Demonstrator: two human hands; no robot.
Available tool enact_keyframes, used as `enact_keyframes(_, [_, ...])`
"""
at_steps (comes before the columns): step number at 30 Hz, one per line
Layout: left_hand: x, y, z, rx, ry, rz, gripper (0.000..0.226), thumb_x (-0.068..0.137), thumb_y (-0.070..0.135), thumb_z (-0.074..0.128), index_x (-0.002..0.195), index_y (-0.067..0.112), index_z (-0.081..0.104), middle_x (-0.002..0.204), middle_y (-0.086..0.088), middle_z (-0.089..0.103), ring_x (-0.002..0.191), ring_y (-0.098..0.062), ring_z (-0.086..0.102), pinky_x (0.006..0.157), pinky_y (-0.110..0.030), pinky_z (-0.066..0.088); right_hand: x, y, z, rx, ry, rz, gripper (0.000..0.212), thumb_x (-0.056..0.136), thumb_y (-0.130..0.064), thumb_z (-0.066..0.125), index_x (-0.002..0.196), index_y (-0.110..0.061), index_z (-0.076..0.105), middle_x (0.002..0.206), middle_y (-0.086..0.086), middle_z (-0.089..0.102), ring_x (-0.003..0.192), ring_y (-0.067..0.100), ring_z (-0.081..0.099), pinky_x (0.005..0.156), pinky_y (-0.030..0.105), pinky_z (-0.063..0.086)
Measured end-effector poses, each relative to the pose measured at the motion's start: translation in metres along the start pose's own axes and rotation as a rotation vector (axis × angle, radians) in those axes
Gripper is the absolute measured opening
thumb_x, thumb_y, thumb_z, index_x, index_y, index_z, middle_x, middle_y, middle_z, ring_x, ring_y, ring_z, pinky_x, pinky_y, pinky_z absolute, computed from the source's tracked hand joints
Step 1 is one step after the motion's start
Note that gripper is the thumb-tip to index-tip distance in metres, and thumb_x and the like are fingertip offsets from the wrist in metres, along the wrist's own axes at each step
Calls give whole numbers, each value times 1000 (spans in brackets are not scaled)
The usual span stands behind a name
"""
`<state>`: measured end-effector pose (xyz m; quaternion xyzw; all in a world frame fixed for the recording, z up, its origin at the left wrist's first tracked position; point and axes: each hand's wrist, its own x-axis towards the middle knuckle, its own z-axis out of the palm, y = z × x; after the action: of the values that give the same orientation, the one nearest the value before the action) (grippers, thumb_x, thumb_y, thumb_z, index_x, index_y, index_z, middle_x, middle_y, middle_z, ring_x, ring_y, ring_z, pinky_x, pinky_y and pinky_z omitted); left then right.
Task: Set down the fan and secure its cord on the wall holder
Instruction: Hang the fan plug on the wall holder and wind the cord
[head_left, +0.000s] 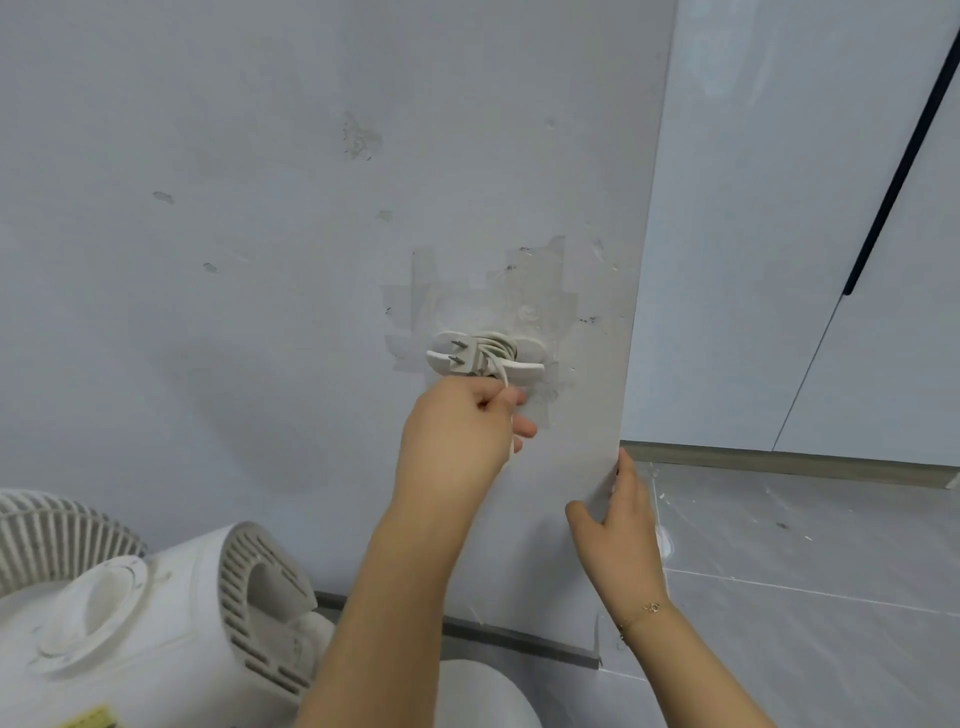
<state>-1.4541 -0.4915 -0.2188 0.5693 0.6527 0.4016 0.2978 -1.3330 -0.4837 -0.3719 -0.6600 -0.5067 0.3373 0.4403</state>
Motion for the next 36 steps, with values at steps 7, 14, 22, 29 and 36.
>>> enact_keyframes(7, [6, -6, 20, -244, 114, 50, 31, 95, 14, 49, 73, 26, 67, 52, 13, 65, 50, -2, 57, 64, -21, 44, -5, -13, 5, 48, 34, 78, 71, 83, -14, 57, 147, -15, 26, 145, 9, 38, 130, 30, 36, 109, 47, 34])
enact_keyframes(14, [15, 20, 35, -358, 137, 42, 29, 97, 11, 44, 76, 17, 63, 60, 8, 68, 45, 2, 59, 57, -16, 47, -1, -9, -8, 62, -31, 97, 64, 85, -14, 51, 146, -16, 31, 144, 7, 40, 129, 26, 43, 106, 45, 40])
enact_keyframes(22, [17, 23, 43, -730, -12, -222, 22, 100, 16, 43, 90, 11, 62, 82, 0, 70, 62, -2, 70, 55, -12, 53, 11, -1, -20, 44, -84, 134, 60, 81, -25, 46, 141, -20, 41, 141, 1, 49, 124, 21, 51, 102, 45, 46])
enact_keyframes(29, [16, 16, 40, -874, -217, -430, 30, 99, 36, 41, 88, 16, 60, 82, 7, 69, 73, -2, 68, 57, -10, 50, 11, 3, -13, 67, -62, 122, 65, 75, -30, 46, 139, -21, 42, 140, 0, 49, 124, 21, 52, 101, 46, 47])
enact_keyframes(36, [20, 9, 61, -1149, 12, -428, 25, 91, 28, 59, 75, 10, 59, 47, 6, 61, 42, -1, 61, 47, -12, 52, 12, 5, -10, 69, -66, 112, 68, 72, -33, 44, 140, -21, 41, 139, 1, 50, 118, 23, 55, 97, 47, 49])
